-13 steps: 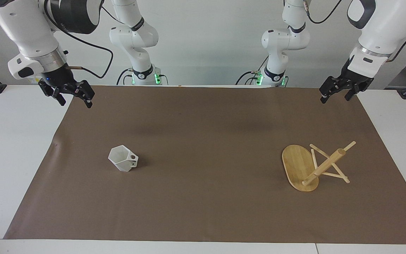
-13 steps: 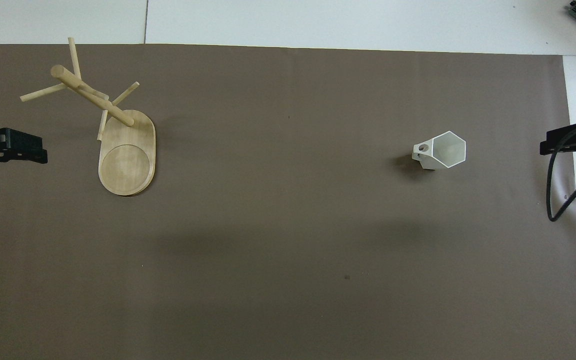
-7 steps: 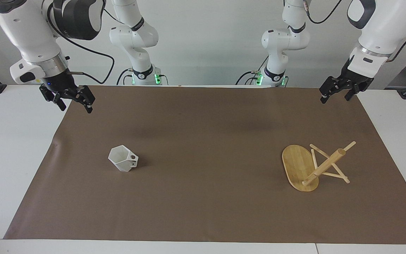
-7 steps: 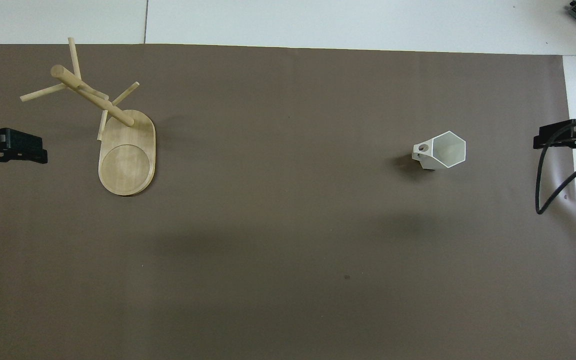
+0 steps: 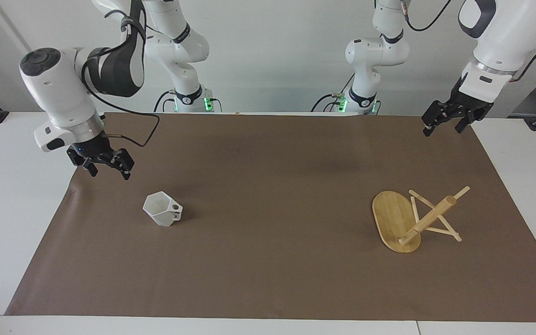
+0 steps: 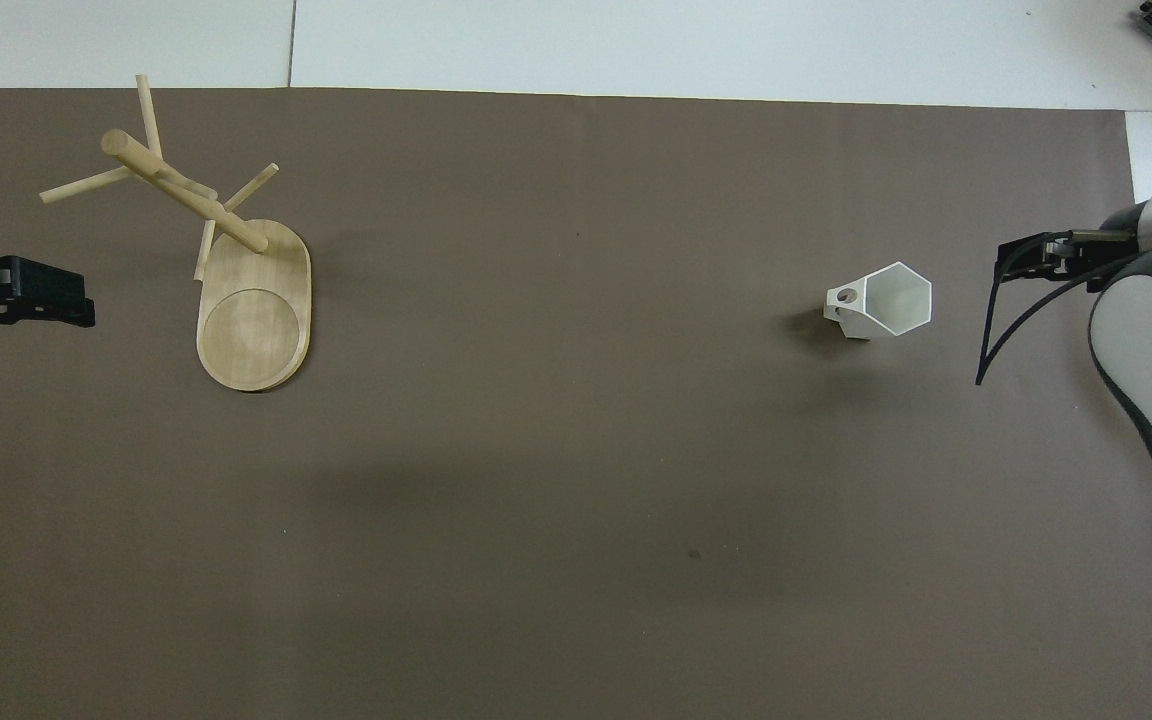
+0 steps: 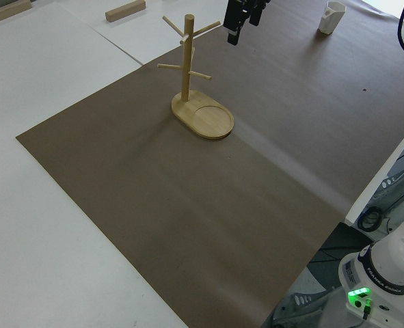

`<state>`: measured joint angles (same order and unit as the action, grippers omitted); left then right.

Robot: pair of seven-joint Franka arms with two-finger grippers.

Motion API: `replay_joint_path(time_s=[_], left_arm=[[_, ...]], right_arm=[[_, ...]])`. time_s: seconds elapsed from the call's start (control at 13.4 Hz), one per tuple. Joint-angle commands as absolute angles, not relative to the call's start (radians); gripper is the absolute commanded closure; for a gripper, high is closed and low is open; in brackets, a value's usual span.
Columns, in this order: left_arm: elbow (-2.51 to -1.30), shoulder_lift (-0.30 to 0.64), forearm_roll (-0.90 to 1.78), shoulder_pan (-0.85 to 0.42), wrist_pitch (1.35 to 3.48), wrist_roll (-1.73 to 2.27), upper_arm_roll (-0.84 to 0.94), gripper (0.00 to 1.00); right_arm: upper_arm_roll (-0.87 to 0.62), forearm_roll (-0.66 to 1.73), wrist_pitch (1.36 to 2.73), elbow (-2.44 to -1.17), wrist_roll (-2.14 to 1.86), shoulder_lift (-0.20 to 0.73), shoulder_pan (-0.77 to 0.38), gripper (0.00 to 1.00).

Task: Hang cup on rack
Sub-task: 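Reach the right gripper toward the white hexagonal mug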

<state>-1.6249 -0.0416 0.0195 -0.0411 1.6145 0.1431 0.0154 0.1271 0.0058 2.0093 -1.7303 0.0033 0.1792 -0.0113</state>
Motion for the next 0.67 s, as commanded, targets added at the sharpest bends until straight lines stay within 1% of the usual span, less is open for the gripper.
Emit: replay_joint_path(time_s=[0.0,0.3,0.6], left_arm=[[-1.652,-0.067,0.034,-0.029,1.612,0.13,0.02,0.0],[-1.652,-0.067,0.034,-0.029,1.612,0.13,0.02,0.0],[-1.652,-0.067,0.034,-0.029,1.612,0.13,0.02,0.0]], right_arm=[[0.123,0.002,2.097,-1.733,0.021,0.231,-0.011,0.0],[0.097,0.003,2.158,-1.743,0.026,0.275,-0.015,0.0],[0.086,0.037,2.166,-1.792,0.028,0.278,-0.015,0.0]])
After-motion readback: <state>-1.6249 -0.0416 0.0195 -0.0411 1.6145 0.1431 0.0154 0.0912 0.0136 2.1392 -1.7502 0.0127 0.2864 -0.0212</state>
